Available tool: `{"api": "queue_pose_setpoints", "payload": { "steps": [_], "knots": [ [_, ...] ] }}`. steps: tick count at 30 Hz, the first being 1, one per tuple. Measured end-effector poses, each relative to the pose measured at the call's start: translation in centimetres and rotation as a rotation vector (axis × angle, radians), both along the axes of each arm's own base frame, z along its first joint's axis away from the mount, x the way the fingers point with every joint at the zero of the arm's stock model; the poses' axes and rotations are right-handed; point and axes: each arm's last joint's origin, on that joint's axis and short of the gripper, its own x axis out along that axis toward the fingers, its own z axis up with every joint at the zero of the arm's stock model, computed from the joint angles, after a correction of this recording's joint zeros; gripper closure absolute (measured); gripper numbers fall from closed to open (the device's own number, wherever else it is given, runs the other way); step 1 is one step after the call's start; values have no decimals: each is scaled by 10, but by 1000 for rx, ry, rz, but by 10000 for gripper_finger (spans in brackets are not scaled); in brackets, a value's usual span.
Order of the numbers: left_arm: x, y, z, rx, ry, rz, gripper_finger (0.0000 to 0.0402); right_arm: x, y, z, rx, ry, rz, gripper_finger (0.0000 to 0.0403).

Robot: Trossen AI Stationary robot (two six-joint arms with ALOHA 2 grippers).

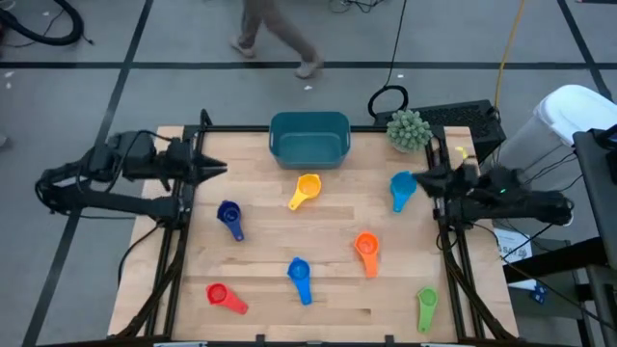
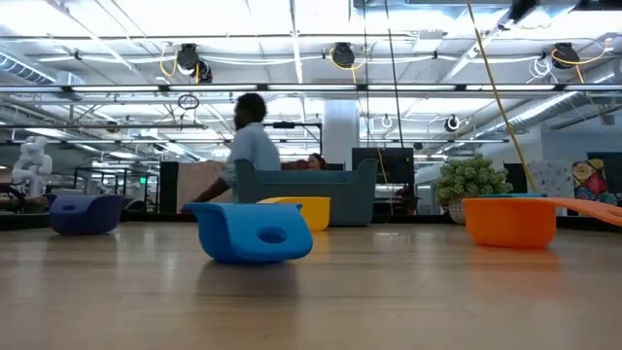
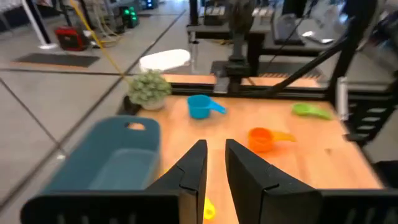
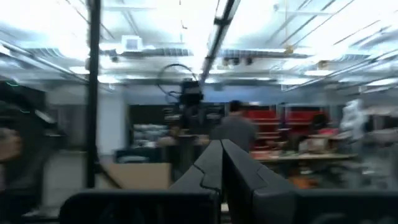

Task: Nest measuring cups in basket
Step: Move the yellow measuring cup to the center of the table

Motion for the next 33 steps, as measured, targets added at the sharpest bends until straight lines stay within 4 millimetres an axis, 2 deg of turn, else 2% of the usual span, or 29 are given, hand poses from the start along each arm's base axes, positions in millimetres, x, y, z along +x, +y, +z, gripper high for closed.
{"api": "queue_pose_setpoints", "payload": {
  "steps": [5, 7, 9, 13, 17, 24, 28, 31, 33],
  "knots": [
    [25, 5, 20, 85, 43, 66, 339, 24, -1, 66, -32, 203, -27, 403],
    [31, 7, 22, 102, 53, 72, 339, 35, -1, 84, -10, 263, -25, 403],
    [35, 8, 27, 103, 26, 80, 339, 45, -1, 102, 21, 254, -7, 403],
    [38, 8, 32, 74, -31, 37, 339, 59, -1, 127, 70, 224, 10, 403],
    [38, 6, 34, 35, -55, -1, 339, 66, -2, 133, 145, 154, 35, 403],
    [38, 6, 33, 39, -54, -7, 339, 75, -2, 114, 297, 133, 82, 403],
    [39, 6, 34, 51, -62, -9, 339, 78, -2, 98, 172, 181, 38, 403],
    [40, 8, 32, 70, -40, 7, 339, 79, -2, 94, 87, 224, 14, 402],
    [43, 11, 26, 72, 22, 41, 337, 77, -2, 98, 10, 262, -4, 396]
  ]
}}
